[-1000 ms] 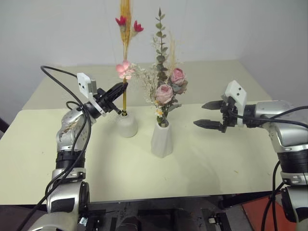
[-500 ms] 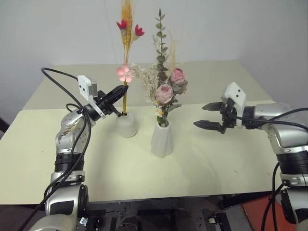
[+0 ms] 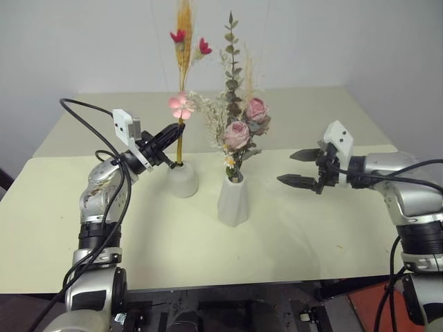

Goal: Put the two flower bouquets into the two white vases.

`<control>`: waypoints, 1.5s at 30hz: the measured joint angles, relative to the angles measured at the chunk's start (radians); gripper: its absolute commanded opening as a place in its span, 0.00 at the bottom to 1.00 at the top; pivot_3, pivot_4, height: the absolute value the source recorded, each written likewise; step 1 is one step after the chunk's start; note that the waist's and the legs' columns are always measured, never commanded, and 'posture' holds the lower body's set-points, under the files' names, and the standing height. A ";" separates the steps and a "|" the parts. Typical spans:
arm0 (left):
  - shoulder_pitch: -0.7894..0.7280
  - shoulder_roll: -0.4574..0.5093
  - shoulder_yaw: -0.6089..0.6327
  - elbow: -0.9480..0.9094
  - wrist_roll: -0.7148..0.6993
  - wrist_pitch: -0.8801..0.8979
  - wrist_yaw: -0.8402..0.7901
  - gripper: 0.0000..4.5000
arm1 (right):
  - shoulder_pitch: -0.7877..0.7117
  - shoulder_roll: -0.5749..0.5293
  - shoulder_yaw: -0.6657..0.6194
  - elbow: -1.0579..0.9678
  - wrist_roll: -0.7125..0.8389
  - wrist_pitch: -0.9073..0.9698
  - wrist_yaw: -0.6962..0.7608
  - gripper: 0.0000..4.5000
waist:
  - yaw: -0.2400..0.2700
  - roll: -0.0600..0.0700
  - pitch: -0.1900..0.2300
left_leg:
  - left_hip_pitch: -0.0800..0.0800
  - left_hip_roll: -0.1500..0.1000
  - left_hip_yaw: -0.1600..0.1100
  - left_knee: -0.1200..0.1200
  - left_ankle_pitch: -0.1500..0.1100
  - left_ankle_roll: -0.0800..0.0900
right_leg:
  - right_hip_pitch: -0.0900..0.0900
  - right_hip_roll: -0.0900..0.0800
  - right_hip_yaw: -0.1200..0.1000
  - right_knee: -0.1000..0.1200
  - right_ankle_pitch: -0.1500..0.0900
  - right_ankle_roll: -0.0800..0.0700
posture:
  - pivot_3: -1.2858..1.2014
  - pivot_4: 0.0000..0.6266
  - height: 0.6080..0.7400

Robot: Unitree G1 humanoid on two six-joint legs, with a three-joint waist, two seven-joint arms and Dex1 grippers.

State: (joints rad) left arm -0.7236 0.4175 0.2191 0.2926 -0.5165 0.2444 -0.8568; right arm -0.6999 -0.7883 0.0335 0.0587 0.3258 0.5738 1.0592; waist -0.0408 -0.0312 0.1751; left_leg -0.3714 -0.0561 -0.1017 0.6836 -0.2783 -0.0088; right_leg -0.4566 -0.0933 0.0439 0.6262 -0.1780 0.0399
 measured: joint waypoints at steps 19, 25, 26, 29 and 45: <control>-0.006 -0.020 -0.014 0.029 0.008 -0.003 0.023 0.01 | 0.001 0.003 0.000 -0.009 0.011 0.001 -0.029 1.00 | 0.001 0.000 0.000 | 0.000 0.000 0.000 0.000 0.000 0.000 | 0.000 0.000 0.000 0.000 0.000 0.000 | 0.52 0.24 1.00; -0.002 -0.016 -0.023 0.029 0.009 0.009 0.022 0.01 | 0.011 0.006 0.000 -0.012 0.012 0.001 -0.036 1.00 | 0.001 0.000 0.000 | 0.000 0.000 0.000 0.000 0.000 0.000 | 0.000 0.000 0.000 0.000 0.000 0.000 | 0.52 0.24 1.00; 0.003 -0.012 -0.026 0.029 0.010 0.016 0.021 0.01 | 0.011 0.006 0.000 -0.012 0.012 0.001 -0.036 1.00 | 0.000 0.000 0.000 | 0.000 0.000 0.000 0.000 0.000 0.000 | 0.000 0.000 0.000 0.000 0.000 0.000 | 0.52 0.24 1.00; 0.019 0.006 -0.032 0.029 0.017 0.028 0.012 0.10 | 0.011 0.006 0.000 -0.012 0.012 0.001 -0.036 1.00 | -0.001 0.000 0.000 | 0.000 0.000 0.000 0.000 0.000 0.000 | 0.000 0.000 0.000 0.000 0.000 0.000 | 0.52 0.24 1.00; 0.318 0.261 0.079 -0.376 -0.118 0.345 -0.010 1.00 | 0.082 0.007 -0.028 -0.077 0.057 0.051 -0.047 1.00 | 0.000 0.000 0.000 | 0.000 0.001 0.000 0.000 0.000 0.001 | 0.000 0.000 0.000 -0.001 0.000 0.000 | 0.52 0.24 1.00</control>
State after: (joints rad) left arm -0.4059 0.6781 0.2984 -0.0837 -0.6342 0.5890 -0.8668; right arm -0.6183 -0.7812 0.0059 -0.0183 0.3826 0.6250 1.0118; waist -0.0412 -0.0311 0.1750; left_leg -0.3710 -0.0550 -0.1019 0.6832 -0.2787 -0.0081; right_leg -0.4565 -0.0932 0.0443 0.6251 -0.1780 0.0399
